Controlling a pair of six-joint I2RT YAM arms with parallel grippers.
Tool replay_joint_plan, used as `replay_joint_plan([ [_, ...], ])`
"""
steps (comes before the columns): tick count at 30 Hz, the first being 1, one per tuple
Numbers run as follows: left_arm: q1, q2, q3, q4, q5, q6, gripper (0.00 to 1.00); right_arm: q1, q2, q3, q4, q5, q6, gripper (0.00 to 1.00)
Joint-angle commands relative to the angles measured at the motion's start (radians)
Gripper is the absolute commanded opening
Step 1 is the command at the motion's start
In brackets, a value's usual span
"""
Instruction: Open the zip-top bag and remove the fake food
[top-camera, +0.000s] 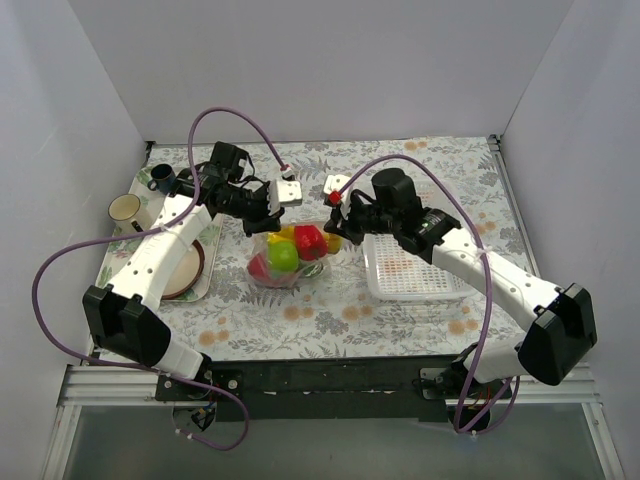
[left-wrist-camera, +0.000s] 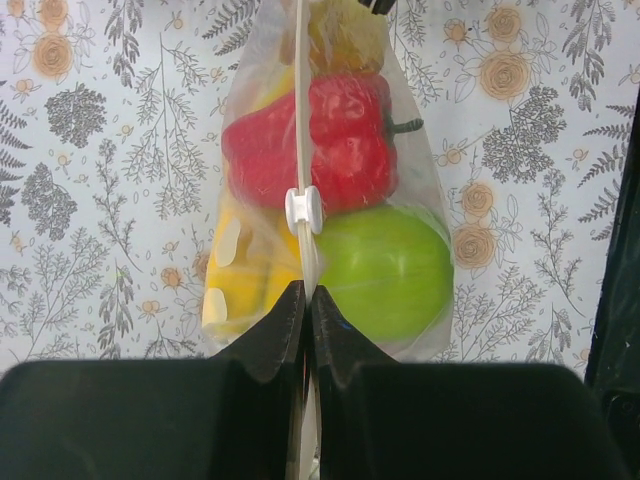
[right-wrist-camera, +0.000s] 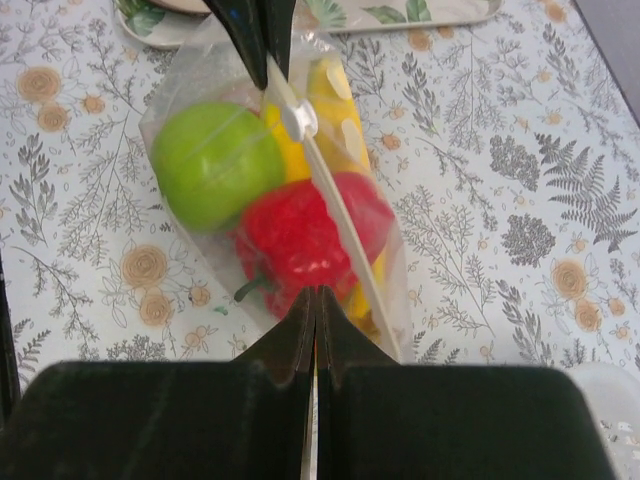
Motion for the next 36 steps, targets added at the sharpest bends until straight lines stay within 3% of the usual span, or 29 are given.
replay_joint_plan([
  [1,0.006,-0.057,0.023,0.059,0.030,0.002,0.00,0.006,-0.043,-0.023,0.009,0.021,-0.010,0.01],
  [2,0.006,-0.055,0.029,0.045,0.056,0.003,0.00,0.005,-0.040,-0.019,0.019,0.012,-0.009,0.03],
  [3,0.006,-0.052,0.041,0.042,0.071,-0.005,0.00,0.006,-0.028,0.001,0.023,0.012,-0.007,0.16],
  [6,0.006,-0.038,0.057,0.040,0.136,-0.025,0.00,0.006,0.024,0.059,0.033,-0.008,0.000,0.30],
  [11,0.006,-0.069,0.032,0.097,0.199,-0.125,0.00,0.006,0.006,0.060,0.180,0.024,0.004,0.38],
  [12,0.006,-0.078,0.025,0.106,0.208,-0.137,0.00,0.006,-0.027,0.038,0.263,0.033,-0.009,0.53],
  [14,0.006,-0.098,-0.001,0.131,0.208,-0.168,0.00,0.006,-0.055,-0.017,0.335,0.035,-0.032,0.98],
  [17,0.006,-0.112,-0.026,0.146,0.199,-0.172,0.00,0.006,-0.043,0.028,0.320,0.040,-0.065,0.99],
  [24,0.006,-0.118,0.002,0.113,0.200,-0.137,0.00,-0.004,0.089,0.180,0.076,-0.068,-0.128,0.98],
  [32,0.006,-0.129,-0.032,0.096,0.171,-0.108,0.00,-0.040,0.096,0.239,-0.039,-0.175,-0.182,0.99],
  [36,0.006,-0.123,-0.029,0.087,0.174,-0.102,0.00,-0.046,0.113,0.260,-0.077,-0.229,-0.190,0.92],
])
